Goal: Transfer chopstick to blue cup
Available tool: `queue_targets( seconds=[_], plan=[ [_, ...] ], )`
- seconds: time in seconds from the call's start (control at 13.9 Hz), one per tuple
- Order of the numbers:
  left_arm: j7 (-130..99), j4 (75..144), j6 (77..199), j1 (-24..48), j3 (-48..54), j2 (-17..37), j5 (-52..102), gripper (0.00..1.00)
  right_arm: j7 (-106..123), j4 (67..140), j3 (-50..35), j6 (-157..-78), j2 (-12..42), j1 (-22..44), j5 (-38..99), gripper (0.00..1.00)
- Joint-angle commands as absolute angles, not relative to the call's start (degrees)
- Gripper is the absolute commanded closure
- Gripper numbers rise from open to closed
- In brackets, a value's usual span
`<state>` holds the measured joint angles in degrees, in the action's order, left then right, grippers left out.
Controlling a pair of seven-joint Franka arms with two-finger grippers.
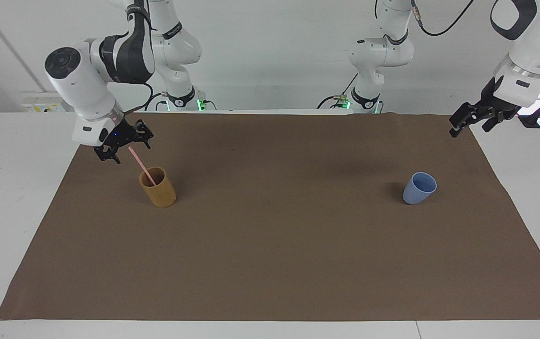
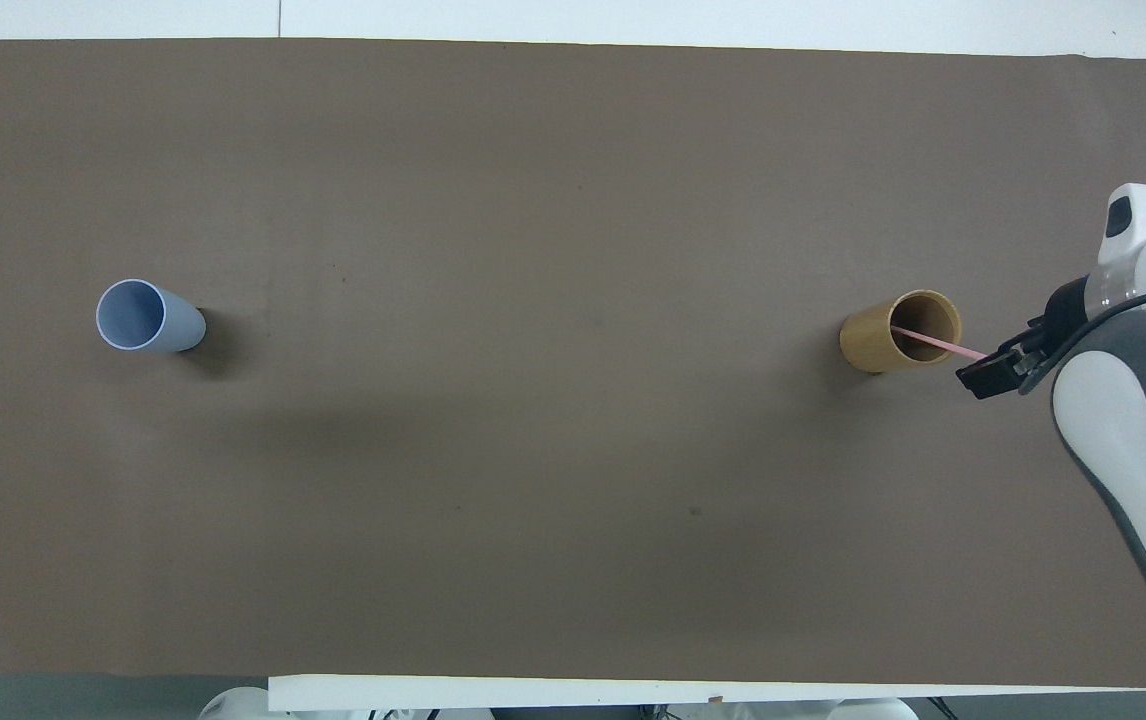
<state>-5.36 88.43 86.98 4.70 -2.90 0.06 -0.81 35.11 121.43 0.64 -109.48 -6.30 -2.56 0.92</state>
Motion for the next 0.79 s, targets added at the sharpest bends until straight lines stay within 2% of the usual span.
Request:
queue_targets(
  seconds=[0.0,0.22,0.29,0.43,0.5,0.65,0.72],
  plan=[
    [-5.9,88.7,86.2,4.5,-2.9,-0.4,-0.3,0.0,36.7,125.8,0.5,-112.6,-8.5,-3.0,1.7,0.1],
    [-5.9,88.2,88.6,4.2,-3.2,-0.1,-1.4,0.0,37.1,125.8,0.5,-112.5,-8.5,-3.3,1.7,0.25],
    [-6.1,91.8,91.3,4.0,-3.3,-1.2,-1.7,0.0,37.1,125.9,0.5,-112.4,-8.5,-3.3,1.7,0.34],
    [-6.2,110.5,109.5,3.5,-3.4,-7.1,-1.7,0.0,37.6,125.8,0.5,-112.5,-8.4,-3.4,1.7,0.51],
    [-6.4,115.9,116.0,2.1,-3.4,-6.8,-1.7,0.0,37.7,125.8,0.5,-112.5,-8.4,-3.5,1.7,0.6],
    [-7.8,117.3,119.4,1.8,-3.4,-1.6,-1.7,0.0,37.5,125.6,0.6,-112.5,-8.3,-3.5,1.7,0.81],
    [-8.4,118.6,120.3,1.7,-3.4,-0.8,-1.8,0.0,37.2,125.6,0.5,-112.4,-8.3,-3.5,1.7,0.92]
  ],
)
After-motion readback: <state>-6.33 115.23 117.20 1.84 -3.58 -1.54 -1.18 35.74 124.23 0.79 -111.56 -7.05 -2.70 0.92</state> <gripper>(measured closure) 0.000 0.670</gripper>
